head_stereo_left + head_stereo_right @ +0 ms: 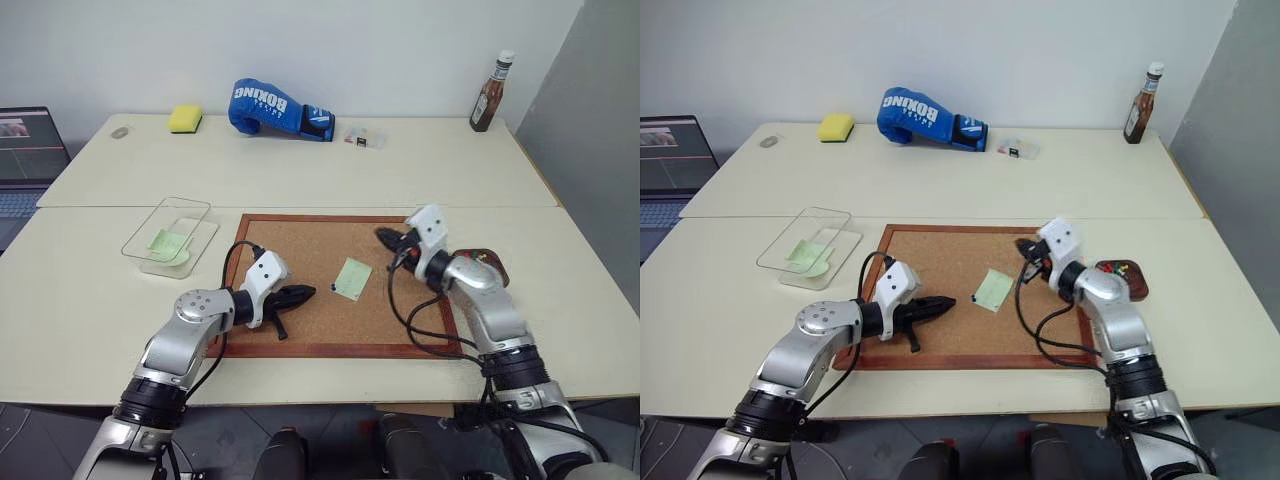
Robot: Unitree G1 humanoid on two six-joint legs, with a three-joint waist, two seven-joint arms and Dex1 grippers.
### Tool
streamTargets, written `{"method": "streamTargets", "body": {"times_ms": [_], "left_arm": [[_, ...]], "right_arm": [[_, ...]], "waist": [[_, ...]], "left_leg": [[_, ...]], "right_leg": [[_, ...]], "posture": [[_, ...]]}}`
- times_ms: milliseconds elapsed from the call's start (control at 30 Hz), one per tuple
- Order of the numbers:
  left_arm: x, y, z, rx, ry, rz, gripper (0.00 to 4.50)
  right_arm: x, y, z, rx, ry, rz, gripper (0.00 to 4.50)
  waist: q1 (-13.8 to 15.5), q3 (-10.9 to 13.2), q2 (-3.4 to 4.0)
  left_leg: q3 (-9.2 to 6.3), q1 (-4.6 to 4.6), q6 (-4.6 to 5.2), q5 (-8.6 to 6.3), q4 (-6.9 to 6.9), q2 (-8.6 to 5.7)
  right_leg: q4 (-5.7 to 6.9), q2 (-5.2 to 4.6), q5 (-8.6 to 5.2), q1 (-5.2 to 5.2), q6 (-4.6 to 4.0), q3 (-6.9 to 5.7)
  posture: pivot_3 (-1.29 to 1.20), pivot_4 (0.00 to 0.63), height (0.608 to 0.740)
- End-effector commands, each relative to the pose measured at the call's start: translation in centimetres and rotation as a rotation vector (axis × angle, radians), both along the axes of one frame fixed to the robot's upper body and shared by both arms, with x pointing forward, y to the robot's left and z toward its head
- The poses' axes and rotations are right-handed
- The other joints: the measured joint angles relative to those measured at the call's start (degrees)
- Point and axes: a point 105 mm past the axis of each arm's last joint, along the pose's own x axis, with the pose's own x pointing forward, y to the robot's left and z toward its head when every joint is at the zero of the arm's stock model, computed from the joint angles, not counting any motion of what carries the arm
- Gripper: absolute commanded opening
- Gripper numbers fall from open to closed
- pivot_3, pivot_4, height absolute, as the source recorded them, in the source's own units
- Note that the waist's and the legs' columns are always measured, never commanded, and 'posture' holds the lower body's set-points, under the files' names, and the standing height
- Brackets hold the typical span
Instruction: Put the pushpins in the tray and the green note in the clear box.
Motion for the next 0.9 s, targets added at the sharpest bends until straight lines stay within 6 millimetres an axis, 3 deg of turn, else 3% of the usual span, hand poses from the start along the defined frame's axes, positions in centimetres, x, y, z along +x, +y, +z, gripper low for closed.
{"method": "streamTargets", "body": {"times_ms": [33, 167, 333, 633, 900], "left_arm": [[-0.3, 1.4, -1.8, 0.06, 0.063, 0.053, 0.0], [-0.2, 1.4, -1.7, 0.061, 0.061, 0.052, 0.0], [0.1, 1.2, -1.6, 0.063, 0.055, 0.041, 0.0], [0.2, 1.2, -1.5, 0.065, 0.06, 0.019, 0.0], [0.0, 1.0, -1.5, 0.058, 0.062, 0.01, 0.0]], "right_arm": [[0.3, -5.9, 2.0, 0.013, -0.053, -0.236, 0.03], [-0.1, -10.2, 1.0, 0.014, -0.015, -0.389, 0.03], [-0.7, -13.6, -0.2, 0.096, 0.03, -0.564, 0.03], [-1.5, -15.8, -1.4, 0.089, 0.056, -0.681, 0.03], [-1.7, -16.2, -1.8, 0.089, 0.065, -0.701, 0.03]], "waist": [[-0.01, 0.0, 0.01], [-0.03, -0.01, 0.02], [-0.1, -0.02, 0.04], [-0.07, -0.04, 0.08], [-0.07, -0.04, 0.1]], "left_leg": [[0.02, 0.0, 0.0, 0.0, -0.01, 0.0], [0.03, -0.01, 0.0, 0.0, -0.04, 0.0], [0.07, 0.01, 0.01, 0.0, -0.02, 0.0], [0.09, 0.0, 0.04, 0.02, 0.0, 0.0], [0.1, 0.0, 0.04, 0.02, -0.02, 0.0]], "right_leg": [[-0.04, 0.0, 0.0, 0.0, 0.0, 0.01], [-0.07, 0.0, -0.04, 0.0, -0.06, 0.02], [-0.06, 0.0, -0.12, 0.0, -0.19, 0.05], [-0.07, 0.0, -0.12, 0.01, -0.19, 0.07], [-0.09, 0.0, -0.12, 0.0, -0.2, 0.08]], "posture": [[0.0, 0.15, 0.74], [0.0, 0.15, 0.74], [0.0, 0.15, 0.74], [0.0, 0.15, 0.74], [0.0, 0.15, 0.74]]}}
